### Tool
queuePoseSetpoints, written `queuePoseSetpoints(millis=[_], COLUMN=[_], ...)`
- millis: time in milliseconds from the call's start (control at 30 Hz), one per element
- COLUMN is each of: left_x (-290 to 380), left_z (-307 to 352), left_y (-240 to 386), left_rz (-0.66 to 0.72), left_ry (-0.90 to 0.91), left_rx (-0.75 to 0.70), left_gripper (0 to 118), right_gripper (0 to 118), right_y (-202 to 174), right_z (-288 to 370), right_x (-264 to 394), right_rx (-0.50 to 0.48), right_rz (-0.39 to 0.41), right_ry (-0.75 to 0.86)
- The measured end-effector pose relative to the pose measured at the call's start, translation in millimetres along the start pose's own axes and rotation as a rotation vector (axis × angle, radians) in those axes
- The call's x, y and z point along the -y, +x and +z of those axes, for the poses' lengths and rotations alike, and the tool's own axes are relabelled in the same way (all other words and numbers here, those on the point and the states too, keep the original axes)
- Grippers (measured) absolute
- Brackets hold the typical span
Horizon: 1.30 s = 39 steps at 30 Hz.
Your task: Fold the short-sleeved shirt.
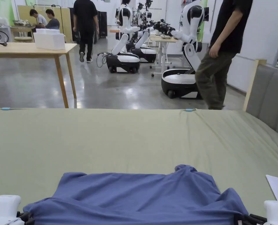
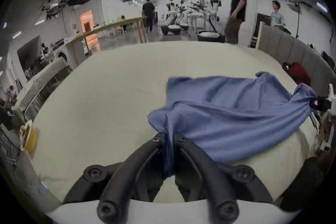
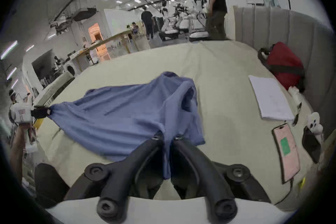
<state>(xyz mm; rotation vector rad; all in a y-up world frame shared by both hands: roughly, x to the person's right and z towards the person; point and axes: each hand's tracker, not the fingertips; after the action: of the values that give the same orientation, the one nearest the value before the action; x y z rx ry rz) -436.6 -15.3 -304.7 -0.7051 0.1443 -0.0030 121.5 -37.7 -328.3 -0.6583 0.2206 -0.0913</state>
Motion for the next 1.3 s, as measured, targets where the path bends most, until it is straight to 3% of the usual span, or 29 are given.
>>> queuePoseSetpoints(millis=[267, 433, 500, 533, 567, 600, 633, 667, 867, 900, 933, 967, 1000, 1033, 1067, 1133, 1267, 1300], left_x=[64, 118, 123, 122, 116, 109, 101, 91, 19, 15, 10, 5, 2, 6, 9, 4, 12, -10], left_z=[67, 52, 54, 63, 72, 83, 94, 106, 103, 100, 92, 83, 73, 66, 62, 46, -39, -11], left_y=[-28, -34, -40, -40, -39, -37, -35, -32, -3, 6, 8, 7, 5, 10, 14, 14, -19, 3], left_rz=[0.072, 0.138, 0.181, 0.196, 0.174, 0.126, 0.097, 0.087, 0.012, 0.0, -0.009, -0.019, -0.015, -0.002, -0.026, -0.04, -0.015, -0.021], left_ry=[-0.043, -0.106, -0.068, -0.032, -0.011, 0.029, 0.091, 0.169, 0.389, 0.413, 0.396, 0.32, 0.25, 0.212, 0.27, 0.198, 0.141, 0.125], left_rx=[0.062, 0.061, 0.069, 0.063, 0.034, -0.012, -0.019, -0.009, -0.001, -0.027, -0.023, 0.01, 0.063, 0.066, 0.024, 0.011, 0.013, -0.01], left_gripper=[7, 7, 7, 14, 41, 96, 116, 117, 116, 116, 110, 79, 0, 0, 0, 0, 0, 0], right_gripper=[6, 6, 7, 15, 34, 66, 84, 92, 93, 87, 65, 23, 0, 0, 0, 0, 0, 0], right_y=[-13, -10, -3, -2, -5, -10, -17, -23, -79, -86, -91, -94, -96, -98, -99, -95, -92, -91], right_z=[59, 41, 43, 50, 59, 69, 80, 88, 100, 95, 89, 84, 74, 68, 66, 59, 41, 38], right_x=[64, 118, 120, 115, 108, 97, 84, 73, 2, -5, -7, -9, -9, -7, -3, -3, -6, -8], right_rx=[0.022, 0.023, 0.001, 0.001, 0.022, 0.05, 0.045, 0.033, 0.065, 0.085, 0.086, 0.082, 0.089, 0.129, 0.116, 0.04, 0.066, 0.064], right_rz=[0.107, 0.074, 0.006, -0.02, 0.0, 0.037, 0.067, 0.082, 0.173, 0.186, 0.196, 0.209, 0.221, 0.221, 0.217, 0.182, 0.205, 0.206], right_ry=[-0.033, -0.107, -0.082, -0.048, -0.015, 0.019, 0.069, 0.117, 0.44, 0.449, 0.445, 0.441, 0.425, 0.426, 0.44, 0.396, 0.38, 0.372])
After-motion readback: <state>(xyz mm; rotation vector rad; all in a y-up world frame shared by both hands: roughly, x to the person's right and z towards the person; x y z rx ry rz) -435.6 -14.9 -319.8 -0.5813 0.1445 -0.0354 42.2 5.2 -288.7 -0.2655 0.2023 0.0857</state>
